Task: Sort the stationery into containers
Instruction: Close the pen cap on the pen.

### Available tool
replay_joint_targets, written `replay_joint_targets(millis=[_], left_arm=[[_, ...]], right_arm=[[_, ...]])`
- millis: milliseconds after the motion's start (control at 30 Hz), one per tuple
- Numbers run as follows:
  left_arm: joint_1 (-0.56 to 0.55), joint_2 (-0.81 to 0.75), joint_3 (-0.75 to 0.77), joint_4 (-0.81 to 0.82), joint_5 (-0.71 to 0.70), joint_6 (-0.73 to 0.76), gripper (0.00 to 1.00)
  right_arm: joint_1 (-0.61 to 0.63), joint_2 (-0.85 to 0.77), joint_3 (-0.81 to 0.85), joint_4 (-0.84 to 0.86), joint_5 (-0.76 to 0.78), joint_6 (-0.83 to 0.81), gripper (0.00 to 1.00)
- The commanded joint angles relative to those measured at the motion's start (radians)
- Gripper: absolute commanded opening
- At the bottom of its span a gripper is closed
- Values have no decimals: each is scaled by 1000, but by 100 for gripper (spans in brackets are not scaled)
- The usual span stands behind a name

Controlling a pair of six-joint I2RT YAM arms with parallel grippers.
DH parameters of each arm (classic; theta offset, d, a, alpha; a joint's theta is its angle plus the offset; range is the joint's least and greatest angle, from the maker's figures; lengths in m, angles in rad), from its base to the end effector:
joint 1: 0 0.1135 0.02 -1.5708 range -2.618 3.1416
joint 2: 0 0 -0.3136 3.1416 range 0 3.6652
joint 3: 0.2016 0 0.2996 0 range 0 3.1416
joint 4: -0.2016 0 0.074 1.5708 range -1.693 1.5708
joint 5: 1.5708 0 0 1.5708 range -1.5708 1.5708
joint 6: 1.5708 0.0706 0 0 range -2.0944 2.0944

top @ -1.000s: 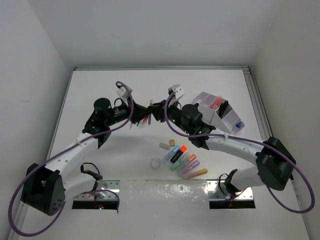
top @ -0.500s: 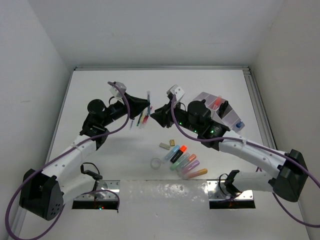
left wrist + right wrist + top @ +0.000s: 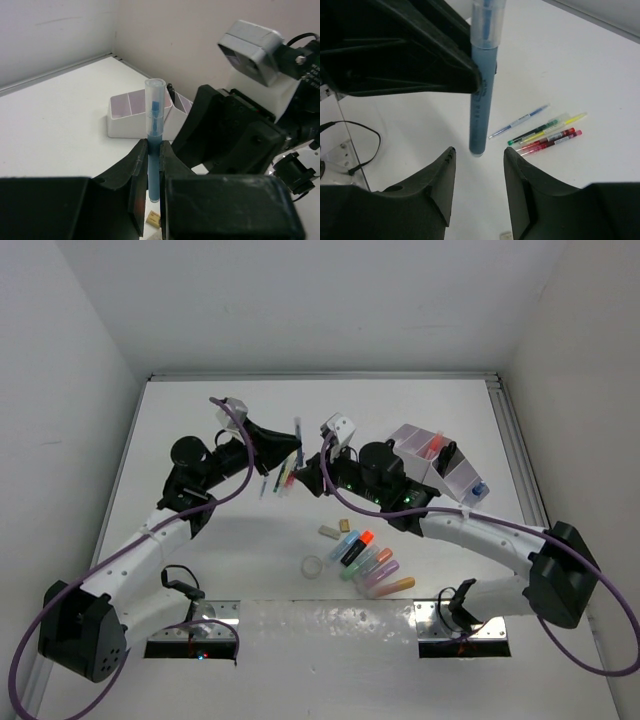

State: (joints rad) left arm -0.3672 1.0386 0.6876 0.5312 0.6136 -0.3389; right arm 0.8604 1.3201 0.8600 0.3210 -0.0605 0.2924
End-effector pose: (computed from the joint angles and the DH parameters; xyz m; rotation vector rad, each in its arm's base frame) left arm 0.2530 -0.1409 0.3627 0.5531 1.3966 -0.9994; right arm 0.2413 0.2870 0.3207 -0.5482 1.7095 0.8962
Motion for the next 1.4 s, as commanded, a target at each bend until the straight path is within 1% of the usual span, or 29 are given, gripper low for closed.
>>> replay_joint_targets(millis=[0,167,267,300,333,367,400,433,600,700,800,967,1000,1067,1100,1167,1200,1267,1300,1333,1367], left_arm=[[-7,-31,33,16,25,-37,0],[-15,-23,30,15,25,-45,0],[-16,-23,27,15,25,-45,0],[-16,-23,27,13,25,-43,0],[-18,-23,26,9,25,-45,0],[-19,-25,24,7,25,-43,0],[-18,-25,24,7,25,-45,0],[-19,-25,23,9,23,-49,0],[-25,-25,20,1,3,-49,0],[-27,-26,7,-14,-6,-46,19],[-30,-26,1,-13,-15,-48,22],[-32,-22,0,-5,-26,-46,23],[-32,-22,0,-5,-32,-46,22],[-33,-23,0,-5,-49,-49,18],[-33,-25,0,-2,-52,-48,10],[-32,-22,0,6,-61,-49,2],[-33,-22,1,7,-63,-51,0],[-35,-20,1,6,-69,-51,0],[-33,-22,3,4,-69,-49,0],[-33,-22,1,-2,-68,-46,0],[-32,-23,3,-11,-72,-34,0]], right_arm=[[-1,14,43,101,34,-7,42],[-1,28,45,136,48,-3,37],[-1,30,47,148,54,2,36],[-1,30,47,151,56,2,33],[-1,30,47,162,56,7,29],[-1,31,47,167,59,10,22],[0,34,45,173,59,10,7],[-1,37,45,184,59,8,0],[0,37,33,234,44,5,0],[-1,36,40,248,25,5,0],[2,34,45,259,10,16,0],[3,37,50,266,-5,27,0],[5,37,51,265,-5,27,0],[9,37,50,262,-9,28,0],[11,42,48,260,-9,28,0],[15,44,44,257,-10,34,0],[15,44,40,257,-15,36,0],[19,47,43,242,-24,39,0],[19,45,43,233,-27,39,4],[19,35,43,198,-33,39,27],[17,25,40,176,-27,22,37]])
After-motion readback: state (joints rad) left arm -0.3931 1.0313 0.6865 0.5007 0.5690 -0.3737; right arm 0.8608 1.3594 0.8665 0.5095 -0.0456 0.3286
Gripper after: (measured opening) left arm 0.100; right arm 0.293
